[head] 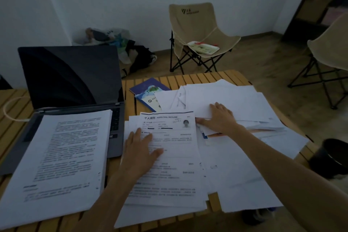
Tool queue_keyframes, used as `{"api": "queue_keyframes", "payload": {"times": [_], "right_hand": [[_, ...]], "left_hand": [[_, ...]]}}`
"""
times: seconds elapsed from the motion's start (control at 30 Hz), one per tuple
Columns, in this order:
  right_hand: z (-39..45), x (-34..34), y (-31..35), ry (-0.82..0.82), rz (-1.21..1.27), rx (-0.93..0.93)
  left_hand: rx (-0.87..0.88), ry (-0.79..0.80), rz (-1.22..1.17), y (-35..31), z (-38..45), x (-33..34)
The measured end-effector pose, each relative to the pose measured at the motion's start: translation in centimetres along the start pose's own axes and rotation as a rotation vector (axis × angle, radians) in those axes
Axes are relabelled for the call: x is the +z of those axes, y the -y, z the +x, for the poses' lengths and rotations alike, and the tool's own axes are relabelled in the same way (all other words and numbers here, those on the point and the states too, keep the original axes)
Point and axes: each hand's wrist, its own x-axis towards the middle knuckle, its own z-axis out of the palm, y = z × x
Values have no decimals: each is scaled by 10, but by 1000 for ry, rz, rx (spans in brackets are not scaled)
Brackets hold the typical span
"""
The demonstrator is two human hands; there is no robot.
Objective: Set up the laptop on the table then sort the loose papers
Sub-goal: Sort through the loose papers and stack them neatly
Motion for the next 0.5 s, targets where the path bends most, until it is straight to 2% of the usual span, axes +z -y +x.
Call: {"api": "queue_keyframes", "payload": {"times": [0.13, 0.23, 0.37, 0.43, 0.5], "right_hand": [[-6, 4, 14, -141, -27, -1], [-16, 1, 18, -271, 16, -31], [-27, -22, -4, -197, 211, -78], [-34, -29, -20, -216, 116, -111], [-43, -33, -34, -327, -55, -90]], "left_hand": [[-23, -4, -113, 2, 0, 1], [-28, -5, -72, 3, -1, 3], [-39, 26, -30, 2, 0, 2], [-41, 34, -19, 1, 1, 1], [-32, 31, -24, 2, 1, 1]]}}
